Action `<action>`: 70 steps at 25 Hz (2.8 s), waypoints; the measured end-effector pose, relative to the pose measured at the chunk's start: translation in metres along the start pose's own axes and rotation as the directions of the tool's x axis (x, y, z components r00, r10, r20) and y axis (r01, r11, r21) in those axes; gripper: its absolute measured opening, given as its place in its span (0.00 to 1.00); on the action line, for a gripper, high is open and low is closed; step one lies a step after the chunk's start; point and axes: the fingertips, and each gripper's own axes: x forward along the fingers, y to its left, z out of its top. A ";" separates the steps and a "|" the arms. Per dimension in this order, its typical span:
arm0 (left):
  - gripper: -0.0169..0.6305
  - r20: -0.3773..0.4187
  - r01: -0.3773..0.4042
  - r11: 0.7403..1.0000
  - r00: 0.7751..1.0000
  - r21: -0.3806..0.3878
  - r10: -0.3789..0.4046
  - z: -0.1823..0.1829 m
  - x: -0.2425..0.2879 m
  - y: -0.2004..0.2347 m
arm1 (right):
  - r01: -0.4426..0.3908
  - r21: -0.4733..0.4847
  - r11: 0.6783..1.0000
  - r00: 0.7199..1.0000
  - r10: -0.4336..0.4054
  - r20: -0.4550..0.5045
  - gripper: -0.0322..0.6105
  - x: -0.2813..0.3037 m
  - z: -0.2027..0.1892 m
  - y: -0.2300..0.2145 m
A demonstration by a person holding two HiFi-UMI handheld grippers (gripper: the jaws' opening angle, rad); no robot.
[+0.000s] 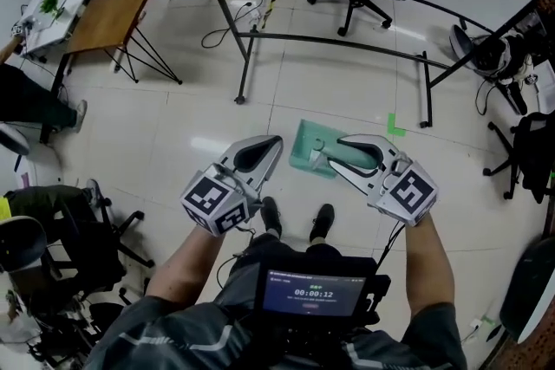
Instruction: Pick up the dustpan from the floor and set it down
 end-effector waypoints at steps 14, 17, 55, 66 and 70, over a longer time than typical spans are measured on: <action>0.05 -0.184 -0.043 0.992 0.983 -0.119 0.021 -0.229 0.092 0.093 | -0.029 0.089 0.996 0.988 0.042 -0.147 0.30 0.087 -0.237 -0.061; 0.05 -0.233 -0.052 0.992 0.972 -0.117 0.024 -0.277 0.103 0.108 | -0.035 0.091 0.995 0.984 0.050 -0.169 0.30 0.106 -0.287 -0.064; 0.05 -0.255 -0.026 0.991 0.967 -0.130 -0.008 -0.314 0.121 0.088 | -0.042 0.053 0.998 0.906 0.061 -0.419 0.38 0.107 -0.397 -0.020; 0.05 -0.095 0.113 0.993 0.989 -0.021 -0.115 -0.112 0.046 0.009 | 0.227 0.013 0.974 0.963 -0.223 -0.150 0.22 0.027 -0.132 -0.022; 0.05 -0.025 0.116 0.993 0.993 0.032 -0.116 -0.033 0.006 -0.028 | 0.292 0.018 0.956 0.956 -0.291 -0.017 0.08 -0.010 -0.038 -0.003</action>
